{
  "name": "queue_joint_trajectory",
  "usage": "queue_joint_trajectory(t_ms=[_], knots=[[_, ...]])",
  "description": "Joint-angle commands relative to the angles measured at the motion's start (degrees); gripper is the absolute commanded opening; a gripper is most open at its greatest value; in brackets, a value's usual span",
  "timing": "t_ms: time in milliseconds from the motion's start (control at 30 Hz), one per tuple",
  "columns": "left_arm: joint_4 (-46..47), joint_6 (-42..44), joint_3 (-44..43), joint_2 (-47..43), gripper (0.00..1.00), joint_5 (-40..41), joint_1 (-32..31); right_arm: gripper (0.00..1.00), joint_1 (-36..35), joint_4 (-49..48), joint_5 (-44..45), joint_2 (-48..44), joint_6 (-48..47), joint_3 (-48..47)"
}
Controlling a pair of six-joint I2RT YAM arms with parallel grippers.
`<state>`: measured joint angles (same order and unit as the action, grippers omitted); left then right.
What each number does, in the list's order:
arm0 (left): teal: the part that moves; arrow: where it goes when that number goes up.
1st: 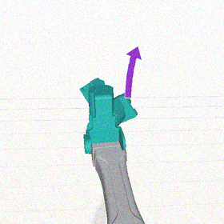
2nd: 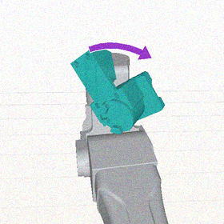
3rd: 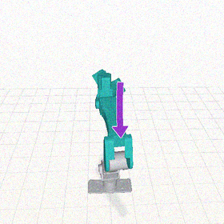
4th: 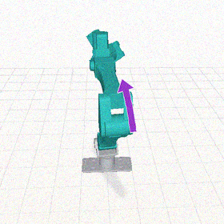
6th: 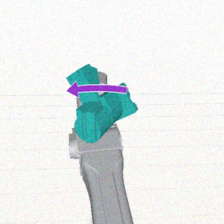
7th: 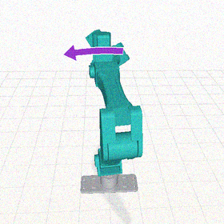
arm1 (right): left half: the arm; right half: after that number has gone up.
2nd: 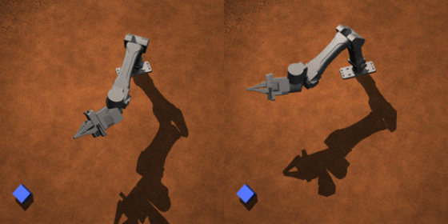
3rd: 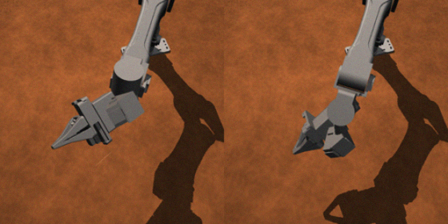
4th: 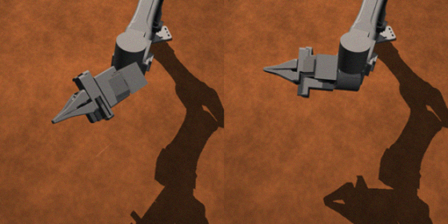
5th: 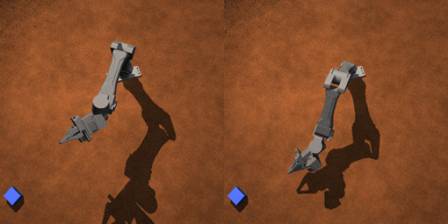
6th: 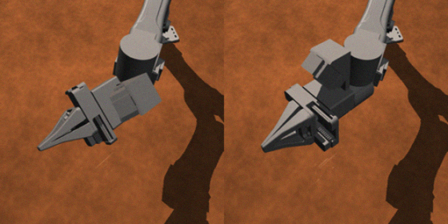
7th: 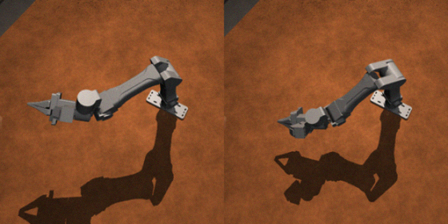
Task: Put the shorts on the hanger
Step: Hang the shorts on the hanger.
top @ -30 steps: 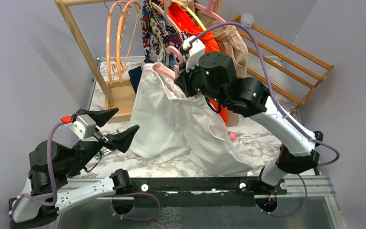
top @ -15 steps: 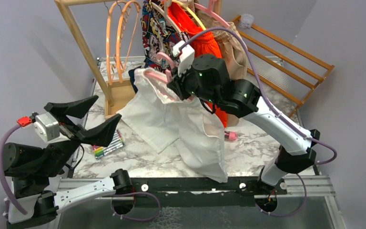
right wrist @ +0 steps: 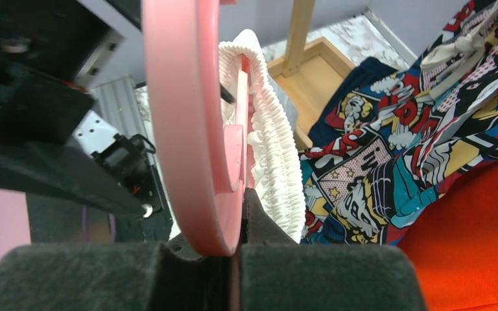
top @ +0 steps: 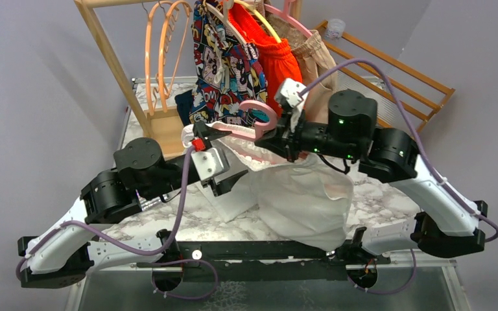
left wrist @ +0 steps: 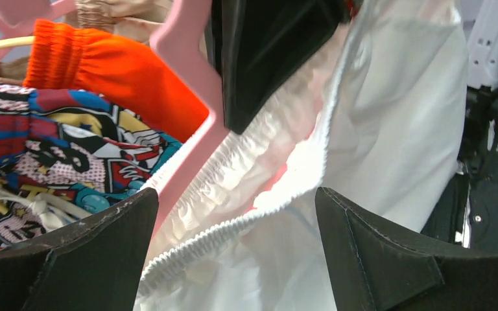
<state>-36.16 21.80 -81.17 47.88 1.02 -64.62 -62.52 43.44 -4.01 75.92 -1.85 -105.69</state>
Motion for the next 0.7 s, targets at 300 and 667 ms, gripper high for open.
queue_joint_trajectory(t_ms=[300, 667], knots=[[-1.72, 3.37, -6.61, 4.33, 0.91, -6.96, -0.07, 0.01, 0.02, -0.08, -7.81, -6.25, -4.22, 6.65], [-4.94, 6.03, -5.59, 6.4, 0.85, -5.56, -0.1, 0.01, -0.01, -1.37, -11.99, -6.62, -3.22, 6.93]])
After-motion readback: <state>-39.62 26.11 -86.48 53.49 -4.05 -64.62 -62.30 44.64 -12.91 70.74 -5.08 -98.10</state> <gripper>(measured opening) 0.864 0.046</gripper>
